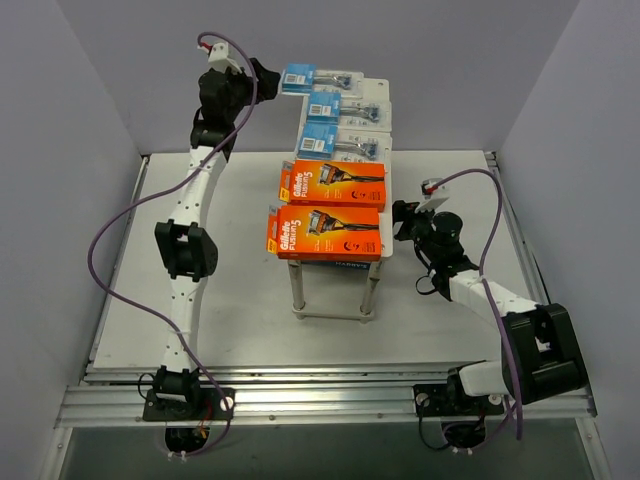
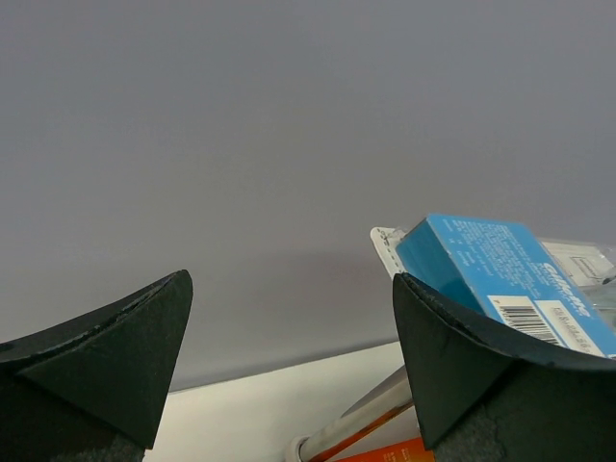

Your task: Place and organize the shaving razors onto the shelf

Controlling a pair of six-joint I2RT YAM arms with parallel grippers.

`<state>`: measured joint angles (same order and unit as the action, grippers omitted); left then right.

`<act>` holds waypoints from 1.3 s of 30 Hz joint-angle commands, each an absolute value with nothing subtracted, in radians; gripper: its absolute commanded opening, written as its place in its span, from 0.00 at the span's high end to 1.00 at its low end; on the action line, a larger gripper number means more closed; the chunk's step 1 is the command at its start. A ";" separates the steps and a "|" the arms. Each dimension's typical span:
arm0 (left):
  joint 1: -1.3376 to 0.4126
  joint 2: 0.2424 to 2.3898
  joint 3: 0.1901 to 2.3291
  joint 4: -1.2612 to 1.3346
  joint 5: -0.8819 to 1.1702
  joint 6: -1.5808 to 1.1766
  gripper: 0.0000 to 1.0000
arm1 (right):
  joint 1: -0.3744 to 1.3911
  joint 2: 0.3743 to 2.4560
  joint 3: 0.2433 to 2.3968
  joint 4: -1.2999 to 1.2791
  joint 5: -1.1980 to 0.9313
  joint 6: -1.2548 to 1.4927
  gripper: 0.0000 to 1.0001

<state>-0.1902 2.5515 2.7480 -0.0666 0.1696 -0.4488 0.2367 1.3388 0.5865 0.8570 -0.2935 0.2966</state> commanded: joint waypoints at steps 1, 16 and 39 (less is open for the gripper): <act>-0.201 2.554 2.789 0.028 0.196 -0.436 0.06 | 0.242 1.345 0.589 0.922 -0.302 0.305 0.28; -0.216 2.551 2.790 0.055 0.203 -0.449 0.06 | 0.247 1.345 0.586 0.919 -0.304 0.310 0.28; -0.267 2.571 2.806 0.080 0.189 -0.465 0.06 | 0.253 1.355 0.589 0.927 -0.307 0.324 0.27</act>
